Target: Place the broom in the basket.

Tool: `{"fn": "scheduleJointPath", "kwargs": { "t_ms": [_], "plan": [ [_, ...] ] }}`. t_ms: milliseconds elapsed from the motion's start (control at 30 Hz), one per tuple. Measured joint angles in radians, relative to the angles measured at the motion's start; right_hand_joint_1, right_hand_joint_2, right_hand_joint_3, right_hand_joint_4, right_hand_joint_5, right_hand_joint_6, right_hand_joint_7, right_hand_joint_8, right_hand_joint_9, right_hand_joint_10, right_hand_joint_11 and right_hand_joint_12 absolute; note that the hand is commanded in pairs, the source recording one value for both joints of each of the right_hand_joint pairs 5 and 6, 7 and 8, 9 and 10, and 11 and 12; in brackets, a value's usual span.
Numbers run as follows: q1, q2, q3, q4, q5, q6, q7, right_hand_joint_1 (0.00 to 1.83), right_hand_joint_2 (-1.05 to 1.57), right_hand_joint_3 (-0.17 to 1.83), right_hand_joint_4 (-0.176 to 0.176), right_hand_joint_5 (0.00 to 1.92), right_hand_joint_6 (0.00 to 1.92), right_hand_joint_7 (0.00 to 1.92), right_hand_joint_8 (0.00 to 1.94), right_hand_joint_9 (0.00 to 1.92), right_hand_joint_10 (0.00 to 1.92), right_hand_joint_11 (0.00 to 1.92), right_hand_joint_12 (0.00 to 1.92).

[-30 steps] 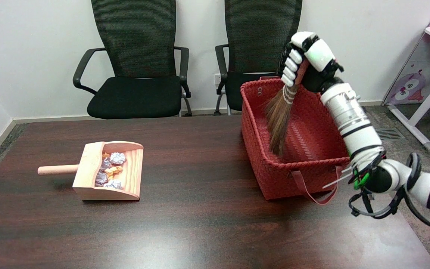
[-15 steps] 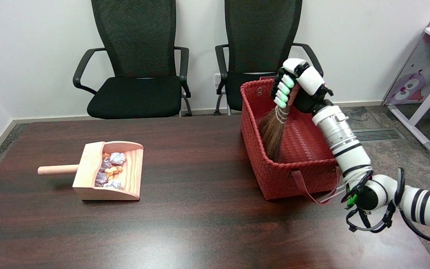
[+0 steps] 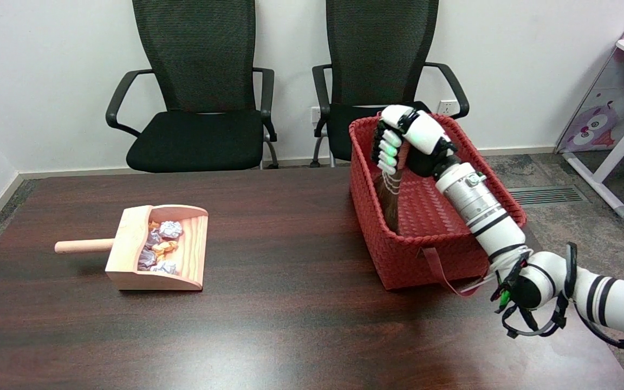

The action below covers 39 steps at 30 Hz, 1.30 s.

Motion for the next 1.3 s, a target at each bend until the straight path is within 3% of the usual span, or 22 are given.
{"fn": "scheduleJointPath", "kwargs": {
  "t_ms": [67, 167, 233, 300, 333, 367, 400, 433, 567, 733, 1100, 1300],
  "plan": [
    [0.004, -0.002, -0.001, 0.001, -0.024, 0.010, 0.002, 0.78, 1.33, 1.70, 0.176, 1.91, 1.91, 1.91, 1.91, 1.92, 1.92, 1.92, 1.92],
    [0.010, -0.005, -0.003, 0.002, -0.053, 0.027, -0.001, 0.79, 1.19, 1.68, 0.176, 1.72, 1.72, 1.72, 1.72, 1.91, 1.91, 1.92, 1.92],
    [0.013, -0.006, -0.003, -0.002, -0.069, 0.040, -0.010, 0.79, 1.03, 1.57, 0.176, 1.51, 1.51, 1.51, 1.51, 1.65, 1.65, 1.85, 1.85],
    [0.017, -0.008, -0.004, -0.006, -0.084, 0.052, -0.024, 0.78, 0.90, 1.43, 0.176, 1.26, 1.26, 1.26, 1.26, 1.33, 1.33, 1.62, 1.62],
    [0.018, -0.008, -0.004, -0.009, -0.092, 0.059, -0.033, 0.78, 0.86, 1.39, 0.099, 1.15, 1.15, 1.15, 1.15, 1.18, 1.18, 1.54, 1.54],
    [0.020, -0.009, -0.004, -0.011, -0.098, 0.065, -0.040, 0.78, 0.83, 1.33, -0.072, 1.08, 1.08, 1.08, 1.08, 0.99, 0.99, 1.44, 1.44],
    [0.021, -0.009, -0.005, -0.014, -0.103, 0.069, -0.048, 0.78, 0.82, 1.29, -0.151, 1.04, 1.04, 1.04, 1.04, 0.88, 0.88, 1.37, 1.37],
    [0.022, -0.010, -0.005, -0.017, -0.108, 0.075, -0.058, 0.76, 0.81, 1.25, -0.176, 1.01, 1.01, 1.01, 1.01, 0.80, 0.80, 1.29, 1.29],
    [0.027, -0.012, -0.005, -0.032, -0.125, 0.096, -0.092, 0.77, 0.75, 1.15, -0.176, 0.88, 0.88, 0.88, 0.88, 0.61, 0.61, 1.01, 1.01],
    [0.032, -0.013, -0.005, -0.054, -0.140, 0.117, -0.122, 0.75, 0.73, 1.12, -0.176, 0.81, 0.81, 0.81, 0.81, 0.49, 0.49, 0.82, 0.82],
    [0.038, -0.012, 0.032, -0.107, -0.158, 0.146, -0.158, 0.72, 0.71, 1.06, -0.176, 0.65, 0.65, 0.65, 0.65, 0.32, 0.32, 0.54, 0.54],
    [0.030, 0.007, 0.084, -0.162, -0.158, 0.157, -0.167, 0.69, 0.74, 1.00, -0.176, 0.45, 0.45, 0.45, 0.45, 0.23, 0.23, 0.40, 0.40]
  ]
}}
